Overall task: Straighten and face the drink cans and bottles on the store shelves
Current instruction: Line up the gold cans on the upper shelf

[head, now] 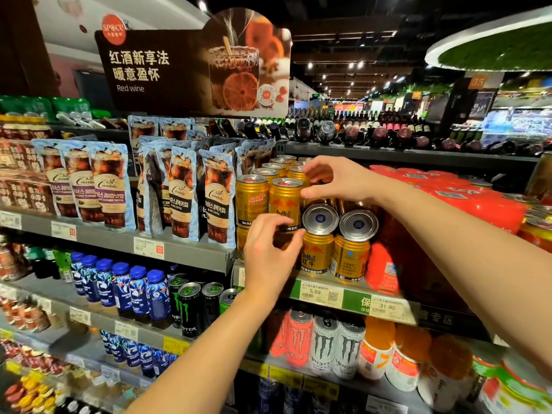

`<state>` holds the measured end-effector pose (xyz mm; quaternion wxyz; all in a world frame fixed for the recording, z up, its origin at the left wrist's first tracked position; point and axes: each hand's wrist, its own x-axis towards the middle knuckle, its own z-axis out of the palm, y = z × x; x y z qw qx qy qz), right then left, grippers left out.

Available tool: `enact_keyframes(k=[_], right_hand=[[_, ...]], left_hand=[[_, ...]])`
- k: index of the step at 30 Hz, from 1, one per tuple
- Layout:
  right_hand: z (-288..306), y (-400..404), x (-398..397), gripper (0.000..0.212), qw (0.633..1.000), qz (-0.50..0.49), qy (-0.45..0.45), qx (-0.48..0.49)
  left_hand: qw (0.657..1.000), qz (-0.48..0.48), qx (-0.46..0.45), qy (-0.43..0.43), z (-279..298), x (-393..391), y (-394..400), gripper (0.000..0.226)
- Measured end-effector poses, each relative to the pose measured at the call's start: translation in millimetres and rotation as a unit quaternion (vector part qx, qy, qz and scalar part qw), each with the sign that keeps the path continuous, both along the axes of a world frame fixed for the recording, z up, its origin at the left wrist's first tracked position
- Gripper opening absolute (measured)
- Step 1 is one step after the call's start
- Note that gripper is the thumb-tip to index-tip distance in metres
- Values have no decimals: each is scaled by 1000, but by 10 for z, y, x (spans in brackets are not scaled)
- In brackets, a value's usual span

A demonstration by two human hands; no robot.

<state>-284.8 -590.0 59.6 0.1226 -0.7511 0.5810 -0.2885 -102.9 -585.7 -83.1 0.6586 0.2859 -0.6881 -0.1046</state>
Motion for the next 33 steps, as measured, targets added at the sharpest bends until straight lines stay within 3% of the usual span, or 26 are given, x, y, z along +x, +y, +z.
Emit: enact_keyframes(k=[5,10,16,22,29,33], right_hand=[[185,236,-280,68,987,-52,147,36],[230,412,-469,88,958,-104,252,87],[218,478,-597,114,954,-98,243,143],[240,489,-595,85,955,-84,230,168],[211,459,-579,58,969,-65,204,120],[165,441,-571,73,974,-69,201,76]], left_hand=[[993,-29,-73,-93,253,-183,58,27],[975,4,-54,-218,369,-352,51,48],[940,60,10,-336,401,-448,49,70],[934,85,-2,-347,416,-455,39,74],[939,100,-19,-328,356,-480,14,70],[935,130,-19,-329,381,-572,68,62]])
